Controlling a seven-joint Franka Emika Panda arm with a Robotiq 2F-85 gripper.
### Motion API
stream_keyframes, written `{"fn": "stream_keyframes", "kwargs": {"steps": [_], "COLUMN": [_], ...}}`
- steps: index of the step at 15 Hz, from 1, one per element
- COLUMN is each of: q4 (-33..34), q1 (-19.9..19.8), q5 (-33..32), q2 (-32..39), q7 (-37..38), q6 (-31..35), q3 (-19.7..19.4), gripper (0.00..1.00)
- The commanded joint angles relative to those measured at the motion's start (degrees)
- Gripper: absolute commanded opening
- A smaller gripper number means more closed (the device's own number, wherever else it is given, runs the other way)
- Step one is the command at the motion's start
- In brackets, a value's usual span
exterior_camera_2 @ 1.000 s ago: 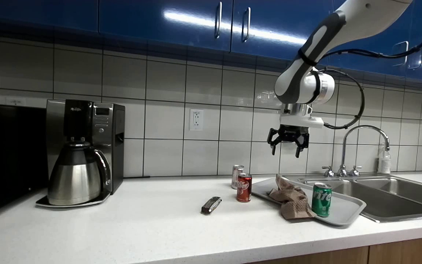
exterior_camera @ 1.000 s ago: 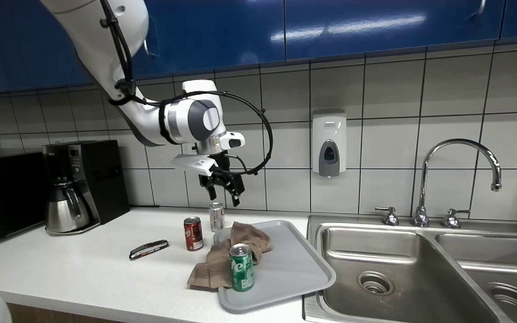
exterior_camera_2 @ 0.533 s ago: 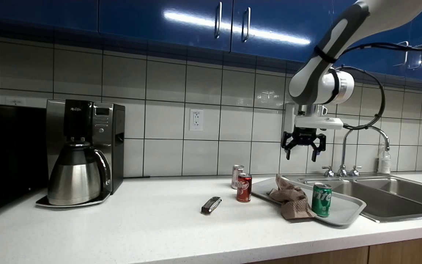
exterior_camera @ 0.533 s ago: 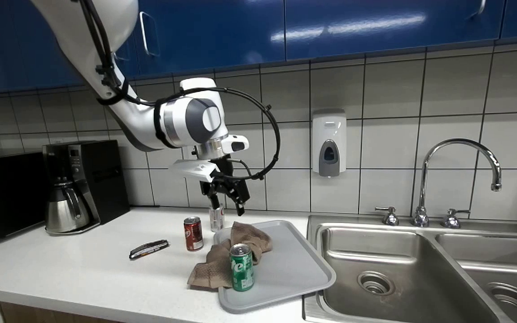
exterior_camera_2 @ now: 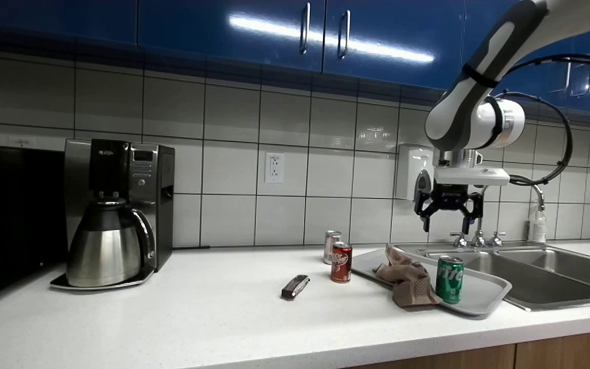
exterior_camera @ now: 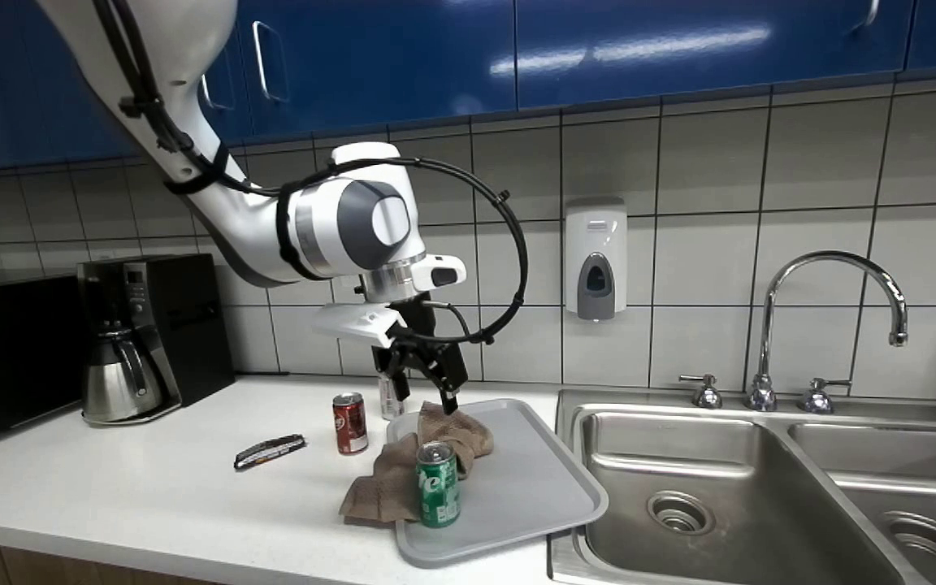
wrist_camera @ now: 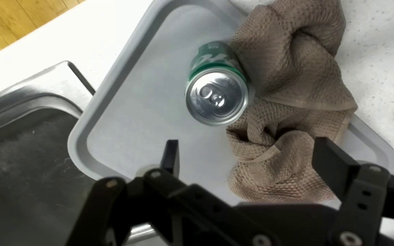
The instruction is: Move the objects off of the tray
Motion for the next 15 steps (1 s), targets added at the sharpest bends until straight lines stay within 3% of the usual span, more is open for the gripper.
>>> {"fn": "stream_keyframes", "kwargs": {"steps": [1, 15], "q4": [-3.04, -2.4], "q1": [-2.31, -2.83], "q5": [-1.76, -0.8], "q2": [-2.58, 2.4], "q7": [1.74, 1.21], "q6": [-0.07, -0.66], "q3": [0.42, 0.52], "gripper": [1.0, 1.0]}}
